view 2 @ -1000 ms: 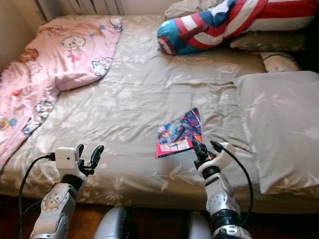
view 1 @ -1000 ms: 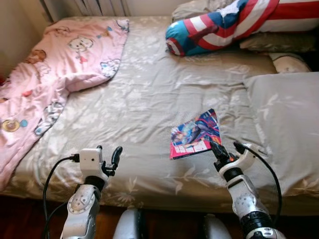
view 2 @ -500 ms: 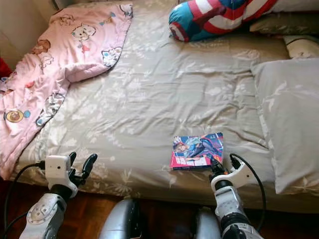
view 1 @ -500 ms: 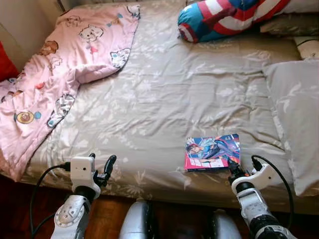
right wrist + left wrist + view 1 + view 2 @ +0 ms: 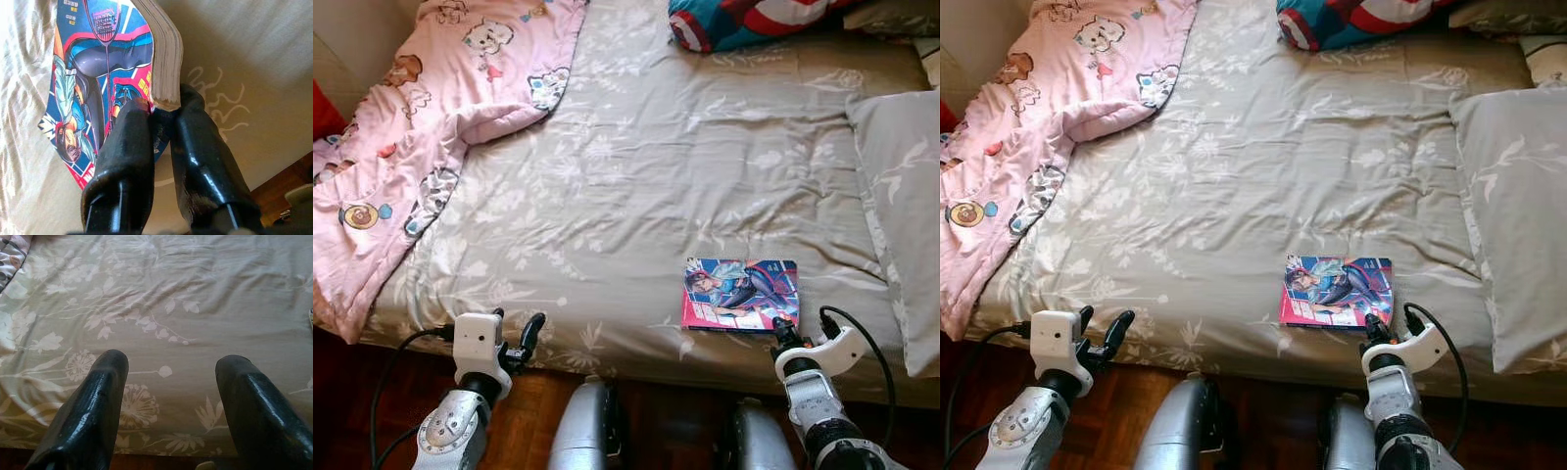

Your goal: Clean up the room

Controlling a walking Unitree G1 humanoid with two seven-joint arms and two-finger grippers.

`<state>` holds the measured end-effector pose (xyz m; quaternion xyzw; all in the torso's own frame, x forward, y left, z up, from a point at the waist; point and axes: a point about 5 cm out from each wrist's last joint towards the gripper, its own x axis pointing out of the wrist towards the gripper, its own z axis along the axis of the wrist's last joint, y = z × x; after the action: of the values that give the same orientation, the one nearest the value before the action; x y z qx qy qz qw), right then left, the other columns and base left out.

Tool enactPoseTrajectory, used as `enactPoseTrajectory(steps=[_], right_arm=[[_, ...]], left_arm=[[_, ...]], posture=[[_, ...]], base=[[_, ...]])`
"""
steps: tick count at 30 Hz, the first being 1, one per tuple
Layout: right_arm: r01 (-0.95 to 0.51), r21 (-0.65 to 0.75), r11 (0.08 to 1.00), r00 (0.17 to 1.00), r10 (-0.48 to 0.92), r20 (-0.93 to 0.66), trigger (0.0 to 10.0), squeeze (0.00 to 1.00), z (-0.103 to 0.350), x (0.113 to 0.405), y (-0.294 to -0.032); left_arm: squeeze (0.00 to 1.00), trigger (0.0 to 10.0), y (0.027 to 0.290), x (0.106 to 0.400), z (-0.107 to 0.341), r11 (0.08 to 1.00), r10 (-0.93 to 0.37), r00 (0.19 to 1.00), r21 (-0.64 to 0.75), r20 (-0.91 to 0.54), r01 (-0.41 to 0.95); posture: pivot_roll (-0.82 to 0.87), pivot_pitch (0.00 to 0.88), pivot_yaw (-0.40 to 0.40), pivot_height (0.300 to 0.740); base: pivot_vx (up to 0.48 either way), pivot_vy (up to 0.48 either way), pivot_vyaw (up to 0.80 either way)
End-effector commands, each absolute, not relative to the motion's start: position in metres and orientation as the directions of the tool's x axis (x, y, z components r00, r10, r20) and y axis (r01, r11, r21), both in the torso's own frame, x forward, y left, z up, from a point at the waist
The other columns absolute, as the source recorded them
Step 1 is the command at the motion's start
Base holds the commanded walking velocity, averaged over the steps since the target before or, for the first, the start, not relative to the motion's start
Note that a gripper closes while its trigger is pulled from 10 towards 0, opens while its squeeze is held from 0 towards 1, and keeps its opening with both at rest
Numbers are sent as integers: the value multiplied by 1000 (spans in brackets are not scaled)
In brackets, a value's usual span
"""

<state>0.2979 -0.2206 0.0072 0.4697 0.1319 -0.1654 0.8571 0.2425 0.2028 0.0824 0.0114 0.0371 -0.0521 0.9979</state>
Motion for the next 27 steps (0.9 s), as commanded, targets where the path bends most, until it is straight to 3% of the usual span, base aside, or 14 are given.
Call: enactPoseTrajectory(steps=[1,9,10,11,12,15,16,22,23,24,25,26,27], right_arm=[[491,705,512,865,-191,-464,10000,0,-9,281,-226],[491,685,538,863,-191,-469,10000,0,-6,283,-231],[490,684,540,863,-190,-468,10000,75,-6,284,-231],[489,684,541,863,-189,-468,10000,75,-5,284,-231],[488,683,543,864,-189,-466,10000,271,-4,285,-231],[487,681,546,864,-191,-466,10000,271,-4,285,-232],[488,681,547,864,-191,-466,10000,318,-3,286,-232],[498,675,545,859,-202,-470,10000,290,-3,285,-235],[505,670,545,855,-207,-476,10000,675,-4,284,-235],[507,668,545,853,-209,-478,10000,675,-4,284,-235],[508,667,545,853,-210,-478,10000,922,-5,284,-236],[509,667,544,852,-210,-479,10000,1000,-5,283,-235],[513,665,544,850,-212,-482,10000,1000,-5,283,-235]], left_arm=[[0,10000,209,237,78,995,-90,989,34,-115,94],[0,10000,211,236,77,995,-88,989,37,-123,93],[0,10000,211,236,77,995,-88,988,38,-124,93],[0,10000,212,236,76,995,-87,988,39,-125,93],[0,10000,213,237,76,995,-84,988,42,-127,90],[0,10000,215,238,76,995,-81,989,45,-127,87],[0,10000,215,238,76,995,-81,989,46,-127,87],[0,10000,216,240,76,995,-80,989,50,-127,87],[0,10000,216,239,76,995,-80,989,53,-129,87],[0,10000,216,239,75,995,-79,988,54,-129,87],[0,10000,216,239,75,995,-78,988,56,-130,86],[0,10000,216,238,75,995,-77,988,57,-131,85],[0,10000,217,238,75,995,-76,988,58,-132,84]], posture=[[145,367,147,651],[150,372,151,651],[151,373,151,651],[151,373,151,651],[151,373,152,651],[152,374,154,651],[153,374,154,651],[152,374,156,651],[154,375,157,651],[154,375,157,651],[154,375,157,651],[155,376,158,651],[155,376,158,651]], base=[[0,0,0],[0,0,0],[0,0,0],[0,0,0],[0,0,0],[0,0,0],[0,0,0],[0,0,0],[0,0,0],[0,0,0],[0,0,0],[0,0,0],[0,0,0]])
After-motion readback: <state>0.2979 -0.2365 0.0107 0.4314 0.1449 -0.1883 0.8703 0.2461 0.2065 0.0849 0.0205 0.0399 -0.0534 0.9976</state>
